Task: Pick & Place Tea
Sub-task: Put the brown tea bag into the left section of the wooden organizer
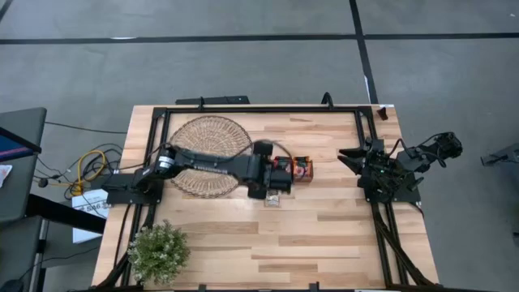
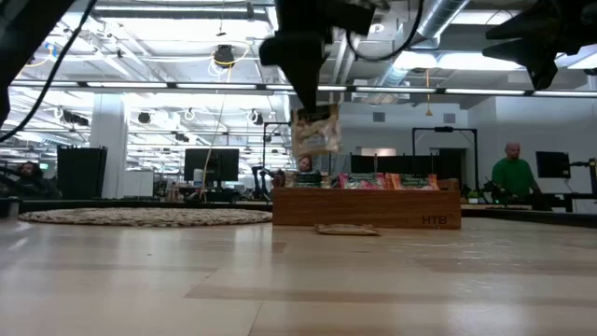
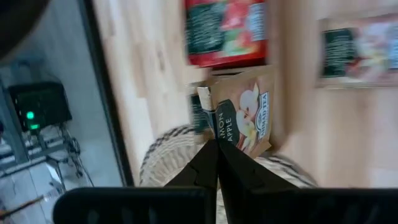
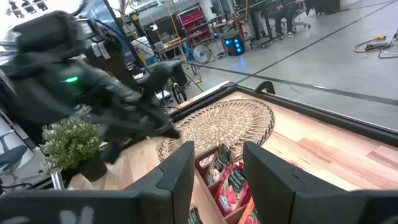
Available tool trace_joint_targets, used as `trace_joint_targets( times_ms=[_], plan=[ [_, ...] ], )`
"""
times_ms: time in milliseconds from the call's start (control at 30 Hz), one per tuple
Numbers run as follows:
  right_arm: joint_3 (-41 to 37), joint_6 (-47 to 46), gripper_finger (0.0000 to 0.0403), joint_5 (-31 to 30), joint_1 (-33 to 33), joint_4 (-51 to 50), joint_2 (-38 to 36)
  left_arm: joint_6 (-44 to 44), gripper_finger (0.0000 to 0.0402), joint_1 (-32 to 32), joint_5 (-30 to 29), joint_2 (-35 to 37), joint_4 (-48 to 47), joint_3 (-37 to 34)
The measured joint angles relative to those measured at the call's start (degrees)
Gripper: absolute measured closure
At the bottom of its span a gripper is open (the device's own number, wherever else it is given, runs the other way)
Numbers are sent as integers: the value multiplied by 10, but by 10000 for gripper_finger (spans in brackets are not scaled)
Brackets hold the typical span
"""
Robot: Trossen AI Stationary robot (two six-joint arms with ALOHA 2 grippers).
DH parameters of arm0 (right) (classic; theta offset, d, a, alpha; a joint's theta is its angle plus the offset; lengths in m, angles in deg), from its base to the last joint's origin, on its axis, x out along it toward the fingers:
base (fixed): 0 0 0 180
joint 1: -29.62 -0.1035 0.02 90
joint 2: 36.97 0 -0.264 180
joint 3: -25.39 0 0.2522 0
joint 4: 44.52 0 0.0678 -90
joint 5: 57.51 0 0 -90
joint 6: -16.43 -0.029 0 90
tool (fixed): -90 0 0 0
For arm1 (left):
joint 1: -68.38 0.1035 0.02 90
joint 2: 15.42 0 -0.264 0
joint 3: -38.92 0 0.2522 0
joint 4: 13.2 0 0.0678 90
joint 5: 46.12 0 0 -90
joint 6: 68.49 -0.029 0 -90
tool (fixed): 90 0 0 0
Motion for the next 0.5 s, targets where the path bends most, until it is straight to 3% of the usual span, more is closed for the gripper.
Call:
trace_joint_targets(
  times_ms=[500],
  plan=[
    [0,0,274,0,0,-1,0,-45,401,66,26,-48,7,0]
  ],
)
